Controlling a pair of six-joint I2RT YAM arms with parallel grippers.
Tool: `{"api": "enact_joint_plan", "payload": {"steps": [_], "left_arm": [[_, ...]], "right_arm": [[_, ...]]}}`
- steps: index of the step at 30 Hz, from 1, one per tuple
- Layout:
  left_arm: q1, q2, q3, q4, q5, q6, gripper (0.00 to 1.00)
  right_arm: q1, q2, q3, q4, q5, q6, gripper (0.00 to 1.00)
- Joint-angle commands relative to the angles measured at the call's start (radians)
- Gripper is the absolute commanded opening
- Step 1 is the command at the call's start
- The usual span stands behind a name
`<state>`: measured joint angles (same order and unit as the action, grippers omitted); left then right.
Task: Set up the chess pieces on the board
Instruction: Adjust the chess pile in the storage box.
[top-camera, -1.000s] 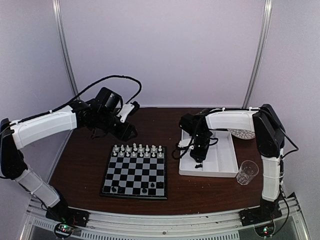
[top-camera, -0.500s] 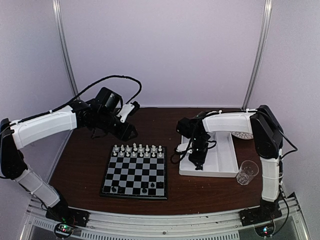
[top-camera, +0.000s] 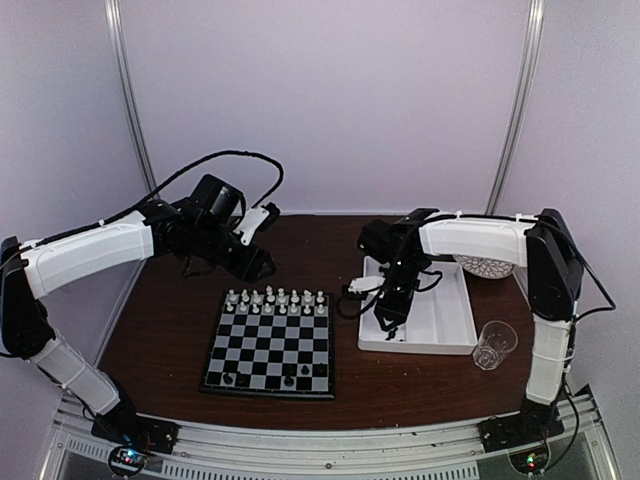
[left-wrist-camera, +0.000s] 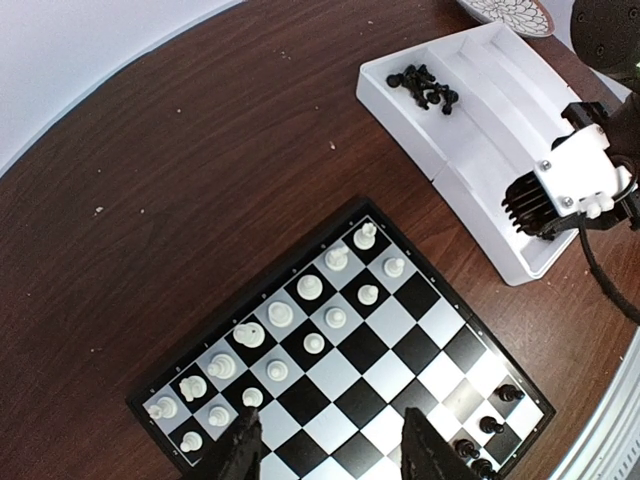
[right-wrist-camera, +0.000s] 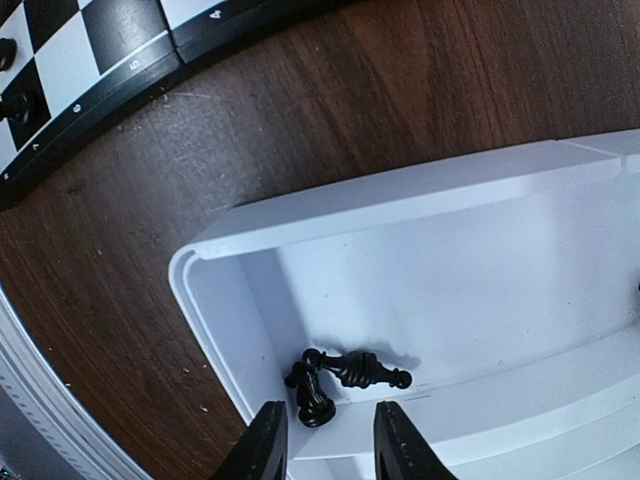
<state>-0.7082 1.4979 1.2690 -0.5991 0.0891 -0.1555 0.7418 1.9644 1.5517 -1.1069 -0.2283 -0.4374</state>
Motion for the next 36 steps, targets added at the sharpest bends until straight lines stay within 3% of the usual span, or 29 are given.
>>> {"api": "enact_joint_plan", "payload": {"steps": [1, 21, 36], "left_arm": [[0.006, -0.003, 0.002, 0.041, 0.019, -0.005, 0.48], [0.006, 0.008, 0.005, 0.039, 0.024, -0.003, 0.48], [0.006, 0.037, 0.019, 0.021, 0.036, 0.005, 0.48]], "right_arm": [[-0.001, -0.010, -0.057, 0.023, 0.109, 0.006, 0.34], [-0.004, 0.127, 0.002, 0.076, 0.058, 0.025, 0.37], [-0.075, 0.186, 0.070, 0.139, -0.017, 0.098, 0.35]]}}
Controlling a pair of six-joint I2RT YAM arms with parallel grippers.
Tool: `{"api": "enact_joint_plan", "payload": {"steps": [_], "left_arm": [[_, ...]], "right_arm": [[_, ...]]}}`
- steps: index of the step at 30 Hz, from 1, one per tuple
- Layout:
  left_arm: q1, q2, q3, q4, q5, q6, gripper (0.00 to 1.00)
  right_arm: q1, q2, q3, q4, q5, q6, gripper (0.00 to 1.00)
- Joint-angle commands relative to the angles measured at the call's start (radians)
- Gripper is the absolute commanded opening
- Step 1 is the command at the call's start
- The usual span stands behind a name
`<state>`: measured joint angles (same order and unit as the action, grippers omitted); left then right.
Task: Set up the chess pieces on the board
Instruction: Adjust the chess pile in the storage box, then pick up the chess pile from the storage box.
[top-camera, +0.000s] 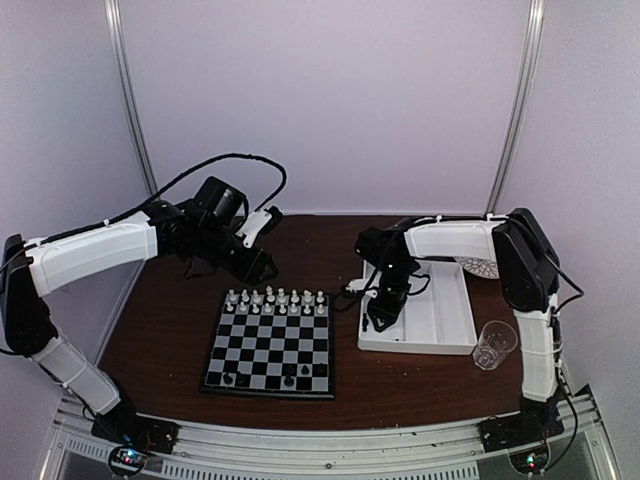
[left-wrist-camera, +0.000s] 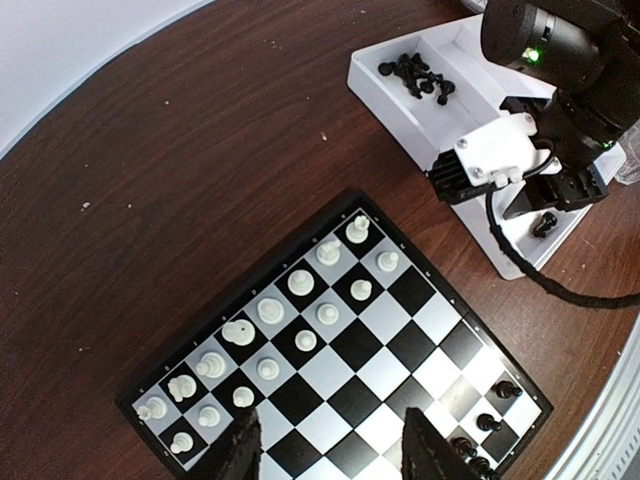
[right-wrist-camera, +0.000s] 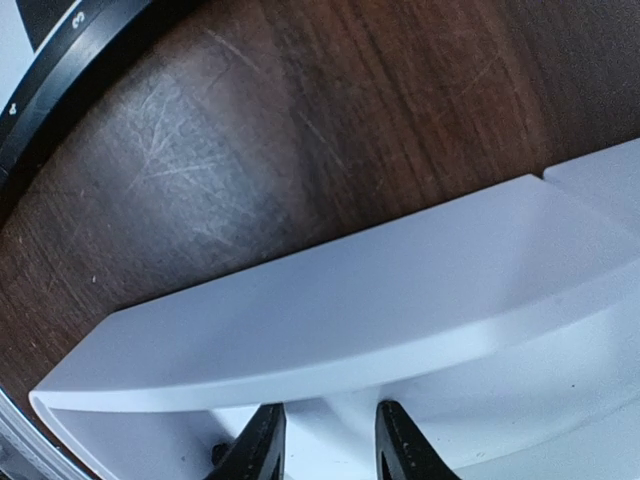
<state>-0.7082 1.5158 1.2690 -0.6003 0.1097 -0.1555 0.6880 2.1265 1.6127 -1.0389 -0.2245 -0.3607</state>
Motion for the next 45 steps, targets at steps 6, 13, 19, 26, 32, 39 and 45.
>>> {"api": "enact_joint_plan", "payload": {"steps": [6, 13, 19, 26, 32, 39, 45], "left_arm": [[0.006, 0.027, 0.022, 0.021, 0.019, 0.006, 0.48], [0.007, 0.040, 0.026, 0.017, 0.018, 0.007, 0.48], [0.008, 0.052, 0.030, 0.015, 0.025, 0.009, 0.48], [0.009, 0.056, 0.031, 0.014, 0.026, 0.008, 0.48], [0.010, 0.060, 0.033, 0.013, 0.032, 0.010, 0.48], [0.010, 0.062, 0.036, 0.010, 0.034, 0.012, 0.48], [0.012, 0.066, 0.039, 0.010, 0.045, 0.011, 0.48]], "right_arm": [[-0.058, 0.009, 0.006, 0.103, -0.067, 0.008, 0.29], [-0.062, -0.029, -0.002, 0.115, -0.198, 0.055, 0.28], [-0.061, 0.007, 0.049, 0.086, -0.298, 0.082, 0.29], [-0.051, 0.049, 0.030, 0.135, -0.255, 0.146, 0.32], [-0.023, 0.046, -0.056, 0.207, -0.142, 0.207, 0.36], [-0.019, 0.023, -0.084, 0.226, -0.308, 0.199, 0.50], [0.045, -0.014, -0.104, 0.234, -0.113, 0.175, 0.51]]}}
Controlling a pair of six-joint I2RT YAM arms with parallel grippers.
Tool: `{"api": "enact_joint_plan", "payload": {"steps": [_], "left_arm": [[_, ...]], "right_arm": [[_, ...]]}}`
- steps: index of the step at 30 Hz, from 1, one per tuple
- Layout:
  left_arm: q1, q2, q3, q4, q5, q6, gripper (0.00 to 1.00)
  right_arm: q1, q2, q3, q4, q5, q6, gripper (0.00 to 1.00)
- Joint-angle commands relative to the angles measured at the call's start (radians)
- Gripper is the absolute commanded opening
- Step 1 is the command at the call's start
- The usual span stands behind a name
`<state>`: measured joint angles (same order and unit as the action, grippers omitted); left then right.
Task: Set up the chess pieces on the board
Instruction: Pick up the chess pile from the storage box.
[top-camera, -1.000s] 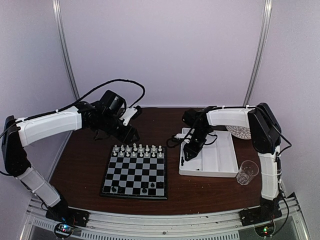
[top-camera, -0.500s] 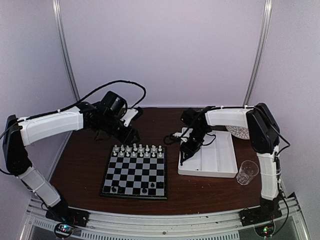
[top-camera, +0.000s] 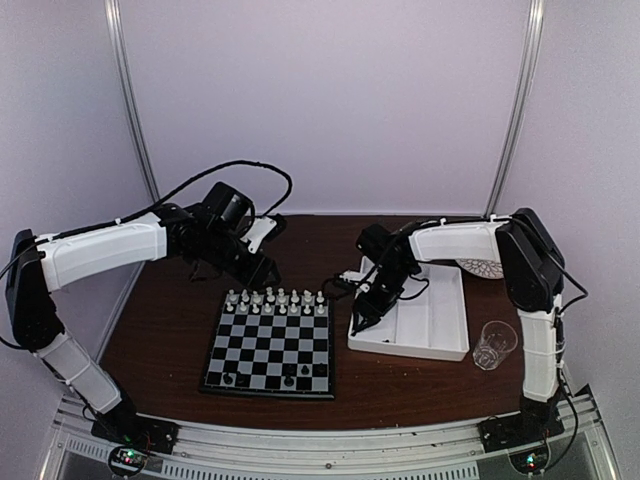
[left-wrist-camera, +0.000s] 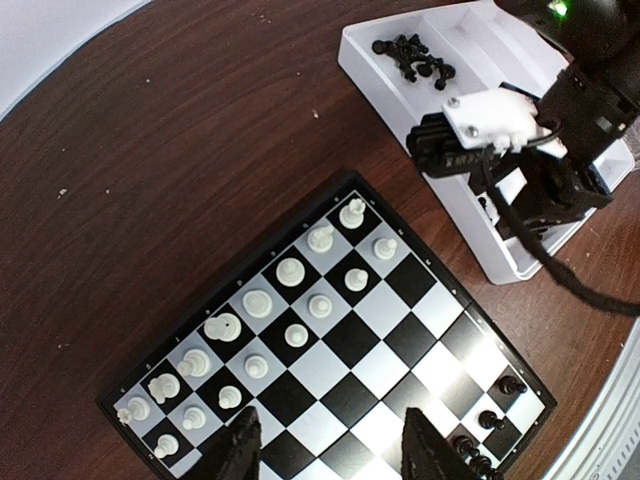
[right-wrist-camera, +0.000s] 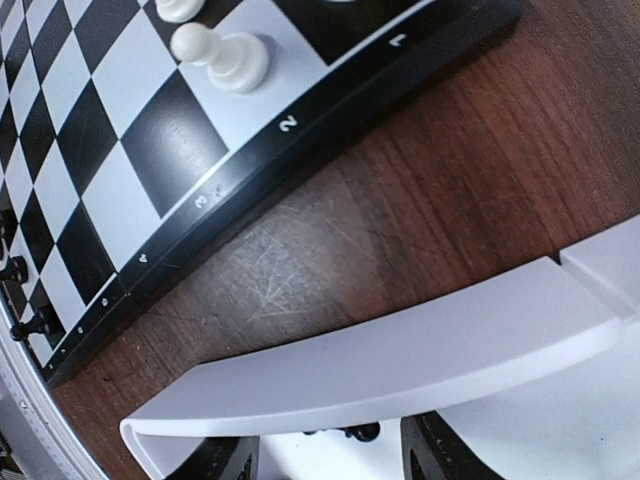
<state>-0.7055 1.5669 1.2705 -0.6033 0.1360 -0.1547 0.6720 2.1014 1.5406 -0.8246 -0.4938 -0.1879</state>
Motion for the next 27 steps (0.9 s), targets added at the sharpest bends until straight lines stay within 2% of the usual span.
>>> {"api": "enact_joint_plan", "payload": {"steps": [1, 3, 10, 17, 27], "left_arm": [[0.009, 0.016, 0.038, 0.012, 0.020, 0.011, 0.48], [0.009, 0.016, 0.038, 0.011, 0.020, 0.012, 0.48], [0.009, 0.015, 0.040, 0.008, 0.022, 0.011, 0.48], [0.009, 0.013, 0.043, 0.005, 0.031, 0.011, 0.48], [0.009, 0.008, 0.047, -0.001, 0.035, 0.013, 0.48]], "right_arm": [[0.060, 0.021, -0.027, 0.016, 0.224, 0.014, 0.51], [0.055, 0.048, -0.013, 0.002, 0.322, 0.017, 0.51], [0.028, 0.035, -0.028, -0.016, 0.328, 0.018, 0.46], [0.026, 0.017, -0.035, -0.013, 0.397, 0.004, 0.46], [-0.017, -0.067, -0.069, -0.029, 0.268, -0.055, 0.40]]}}
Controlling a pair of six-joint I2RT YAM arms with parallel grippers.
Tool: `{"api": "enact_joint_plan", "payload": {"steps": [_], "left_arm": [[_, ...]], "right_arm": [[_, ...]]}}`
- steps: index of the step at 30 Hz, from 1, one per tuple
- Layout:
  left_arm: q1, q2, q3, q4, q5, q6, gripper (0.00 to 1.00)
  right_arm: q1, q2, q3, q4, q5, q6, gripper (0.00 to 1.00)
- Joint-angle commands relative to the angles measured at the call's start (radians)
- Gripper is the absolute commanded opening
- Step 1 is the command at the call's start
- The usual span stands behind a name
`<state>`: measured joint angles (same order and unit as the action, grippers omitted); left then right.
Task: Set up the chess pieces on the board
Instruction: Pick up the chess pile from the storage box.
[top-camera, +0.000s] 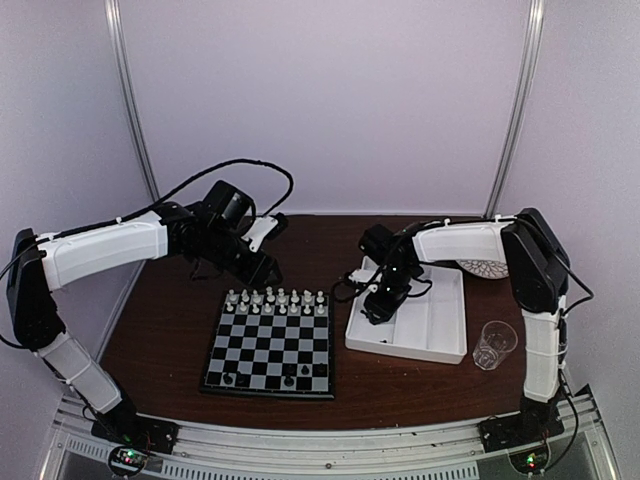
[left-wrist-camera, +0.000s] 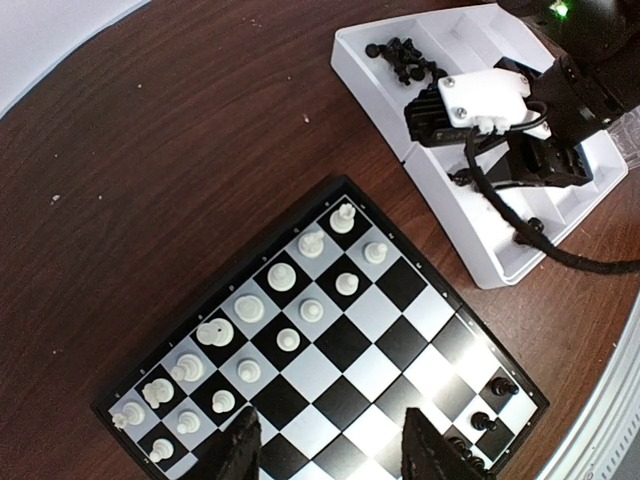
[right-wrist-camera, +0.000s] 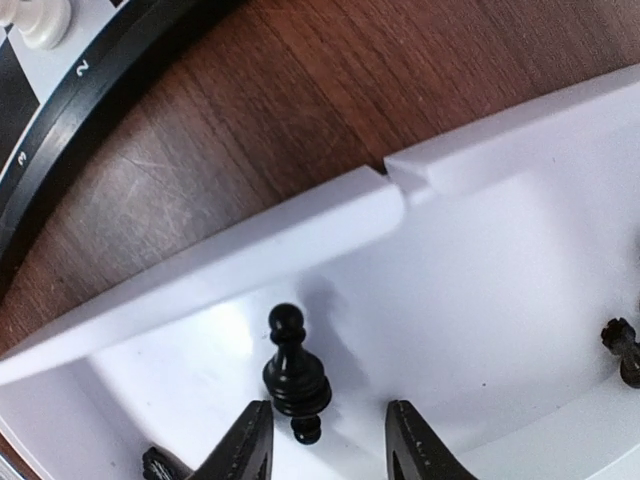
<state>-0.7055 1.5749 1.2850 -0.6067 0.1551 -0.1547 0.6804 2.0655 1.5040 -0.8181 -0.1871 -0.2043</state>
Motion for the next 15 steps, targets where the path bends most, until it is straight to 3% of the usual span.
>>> {"api": "enact_joint_plan", "payload": {"steps": [1, 9, 15], "left_arm": [[0.009, -0.001, 0.032, 0.003, 0.017, 0.013, 0.48], [0.009, -0.001, 0.031, 0.002, 0.023, 0.012, 0.48], [0.009, -0.007, 0.029, 0.003, 0.020, 0.012, 0.48]], "right_arm": [[-0.025, -0.030, -0.031, -0.033, -0.052, -0.045, 0.40], [-0.025, 0.017, -0.014, -0.014, -0.103, -0.081, 0.33], [-0.025, 0.031, -0.011, 0.003, -0.092, -0.086, 0.19]]}}
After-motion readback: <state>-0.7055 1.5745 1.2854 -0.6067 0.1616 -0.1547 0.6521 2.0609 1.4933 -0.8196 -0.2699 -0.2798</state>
